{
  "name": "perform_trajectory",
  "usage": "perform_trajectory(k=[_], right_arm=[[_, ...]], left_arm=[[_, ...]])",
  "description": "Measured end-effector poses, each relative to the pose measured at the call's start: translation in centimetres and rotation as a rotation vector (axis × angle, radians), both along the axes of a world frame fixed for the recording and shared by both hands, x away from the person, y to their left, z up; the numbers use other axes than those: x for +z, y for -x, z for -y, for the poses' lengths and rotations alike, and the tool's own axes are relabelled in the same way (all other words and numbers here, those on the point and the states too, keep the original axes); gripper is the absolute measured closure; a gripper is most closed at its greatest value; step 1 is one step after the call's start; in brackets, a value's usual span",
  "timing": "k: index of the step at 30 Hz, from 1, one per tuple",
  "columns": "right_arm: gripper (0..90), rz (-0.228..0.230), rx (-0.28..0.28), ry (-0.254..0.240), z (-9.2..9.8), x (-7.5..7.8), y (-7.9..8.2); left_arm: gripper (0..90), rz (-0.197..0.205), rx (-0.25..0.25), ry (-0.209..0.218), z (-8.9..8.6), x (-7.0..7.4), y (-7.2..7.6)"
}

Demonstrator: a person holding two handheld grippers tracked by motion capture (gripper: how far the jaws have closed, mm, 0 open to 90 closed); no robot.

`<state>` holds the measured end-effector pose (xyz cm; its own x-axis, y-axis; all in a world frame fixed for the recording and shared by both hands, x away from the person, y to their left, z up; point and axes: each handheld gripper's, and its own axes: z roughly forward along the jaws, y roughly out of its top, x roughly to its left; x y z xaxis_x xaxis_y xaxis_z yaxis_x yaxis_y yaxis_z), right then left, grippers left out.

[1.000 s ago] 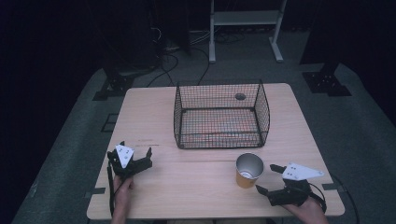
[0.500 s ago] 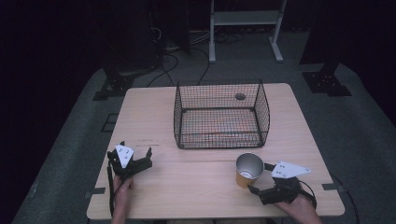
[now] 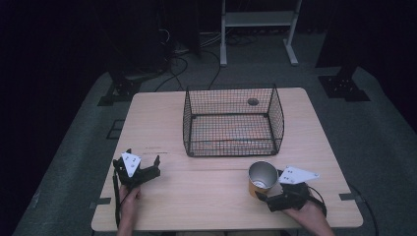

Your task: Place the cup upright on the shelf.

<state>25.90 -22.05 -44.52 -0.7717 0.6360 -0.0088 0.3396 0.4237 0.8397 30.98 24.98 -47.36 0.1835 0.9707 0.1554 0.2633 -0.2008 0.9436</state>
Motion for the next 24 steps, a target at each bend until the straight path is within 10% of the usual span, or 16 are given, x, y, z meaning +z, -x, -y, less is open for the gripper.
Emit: perform_trajectory(k=[24], right_arm=[[10.7, 0.01, 0.017, -0.013, -1.3, -0.1, -1.1]], left_arm=[[0.0, 0.0, 0.0, 0.001, 0.0, 0.0, 0.0]])
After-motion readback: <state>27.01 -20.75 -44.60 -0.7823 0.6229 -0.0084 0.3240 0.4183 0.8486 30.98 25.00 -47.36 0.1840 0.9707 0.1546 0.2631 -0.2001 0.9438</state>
